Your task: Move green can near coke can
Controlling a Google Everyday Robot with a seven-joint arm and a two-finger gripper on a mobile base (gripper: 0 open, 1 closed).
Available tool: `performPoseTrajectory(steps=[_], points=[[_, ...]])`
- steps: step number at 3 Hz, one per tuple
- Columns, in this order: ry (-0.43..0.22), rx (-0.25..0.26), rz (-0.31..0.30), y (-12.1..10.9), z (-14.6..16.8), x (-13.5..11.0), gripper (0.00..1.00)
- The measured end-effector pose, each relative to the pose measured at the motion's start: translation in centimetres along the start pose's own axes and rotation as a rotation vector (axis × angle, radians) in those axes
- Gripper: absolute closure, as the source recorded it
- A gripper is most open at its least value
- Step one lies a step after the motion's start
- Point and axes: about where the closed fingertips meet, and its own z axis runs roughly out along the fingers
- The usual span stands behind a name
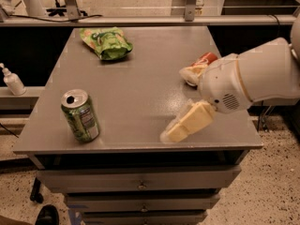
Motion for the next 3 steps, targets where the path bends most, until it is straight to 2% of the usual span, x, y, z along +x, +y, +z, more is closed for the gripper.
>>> performPoseTrajectory(steps=[1, 2, 3], points=[[-0.128, -0.068, 0.027, 3.3, 3.8, -2.2, 0.0], [-0.141, -0.063, 0.022, 3.2, 3.6, -2.4, 0.0], [-0.223, -0.056, 0.04, 3.1, 5.6, -2.4, 0.0]])
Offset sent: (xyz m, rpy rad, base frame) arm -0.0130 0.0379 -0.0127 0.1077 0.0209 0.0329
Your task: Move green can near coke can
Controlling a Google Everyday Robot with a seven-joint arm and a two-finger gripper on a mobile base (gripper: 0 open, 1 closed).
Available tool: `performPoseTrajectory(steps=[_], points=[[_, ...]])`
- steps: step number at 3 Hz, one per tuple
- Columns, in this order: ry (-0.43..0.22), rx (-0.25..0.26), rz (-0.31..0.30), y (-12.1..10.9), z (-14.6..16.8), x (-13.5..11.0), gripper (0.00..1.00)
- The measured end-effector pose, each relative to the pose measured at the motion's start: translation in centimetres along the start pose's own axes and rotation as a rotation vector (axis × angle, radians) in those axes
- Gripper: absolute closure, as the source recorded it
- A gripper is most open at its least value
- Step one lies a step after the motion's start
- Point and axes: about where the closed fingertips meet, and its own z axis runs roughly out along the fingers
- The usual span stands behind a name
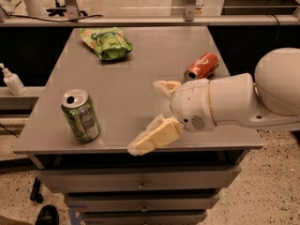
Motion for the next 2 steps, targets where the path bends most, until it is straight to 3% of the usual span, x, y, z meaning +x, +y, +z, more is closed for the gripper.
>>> performPoseTrajectory(steps=[2], points=[[-0.207, 0.022, -0.006, -1.5, 5.7, -1.6, 0.0]])
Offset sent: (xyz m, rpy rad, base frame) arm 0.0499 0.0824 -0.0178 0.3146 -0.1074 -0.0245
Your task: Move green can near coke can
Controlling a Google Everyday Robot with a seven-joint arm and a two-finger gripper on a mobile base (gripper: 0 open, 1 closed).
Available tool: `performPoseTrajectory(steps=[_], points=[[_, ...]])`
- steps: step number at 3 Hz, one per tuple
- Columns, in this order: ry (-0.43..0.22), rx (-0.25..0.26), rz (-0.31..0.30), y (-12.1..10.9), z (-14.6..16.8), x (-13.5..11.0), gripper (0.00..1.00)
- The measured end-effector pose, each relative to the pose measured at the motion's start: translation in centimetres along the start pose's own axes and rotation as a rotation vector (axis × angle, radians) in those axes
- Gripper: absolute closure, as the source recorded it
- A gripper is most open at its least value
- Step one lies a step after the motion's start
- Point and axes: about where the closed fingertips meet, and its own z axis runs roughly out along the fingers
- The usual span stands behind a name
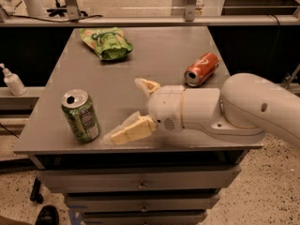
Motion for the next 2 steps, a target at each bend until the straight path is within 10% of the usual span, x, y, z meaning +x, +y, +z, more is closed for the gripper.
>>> performPoseTrajectory(steps=[2], points=[[-0.14, -0.062, -0.021, 2.1, 6.5, -2.0, 0.0]])
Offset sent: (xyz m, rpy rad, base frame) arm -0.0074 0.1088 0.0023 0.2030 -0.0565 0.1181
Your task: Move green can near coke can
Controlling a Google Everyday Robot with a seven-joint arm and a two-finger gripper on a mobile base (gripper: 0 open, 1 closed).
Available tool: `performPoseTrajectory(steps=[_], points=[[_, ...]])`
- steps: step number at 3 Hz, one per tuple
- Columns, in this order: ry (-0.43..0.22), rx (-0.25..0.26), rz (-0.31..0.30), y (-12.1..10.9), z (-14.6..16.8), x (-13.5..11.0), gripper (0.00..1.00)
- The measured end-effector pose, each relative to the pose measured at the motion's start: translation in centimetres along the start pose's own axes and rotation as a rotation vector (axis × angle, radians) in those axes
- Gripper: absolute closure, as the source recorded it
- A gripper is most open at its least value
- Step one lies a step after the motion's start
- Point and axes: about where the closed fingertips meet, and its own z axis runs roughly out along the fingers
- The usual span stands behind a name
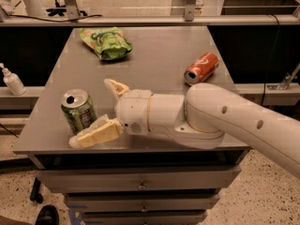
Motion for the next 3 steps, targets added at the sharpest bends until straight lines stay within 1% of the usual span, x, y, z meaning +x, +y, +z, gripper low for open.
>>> performPoseTrajectory(steps=[1, 2, 3], points=[[-0.034, -0.043, -0.003, 1.5, 2.7, -0.1, 0.0], [-0.045, -0.061, 0.004, 2.4, 4.0, 0.8, 0.0], [-0.054, -0.065, 0.007, 2.7, 4.4, 1.4, 0.16]])
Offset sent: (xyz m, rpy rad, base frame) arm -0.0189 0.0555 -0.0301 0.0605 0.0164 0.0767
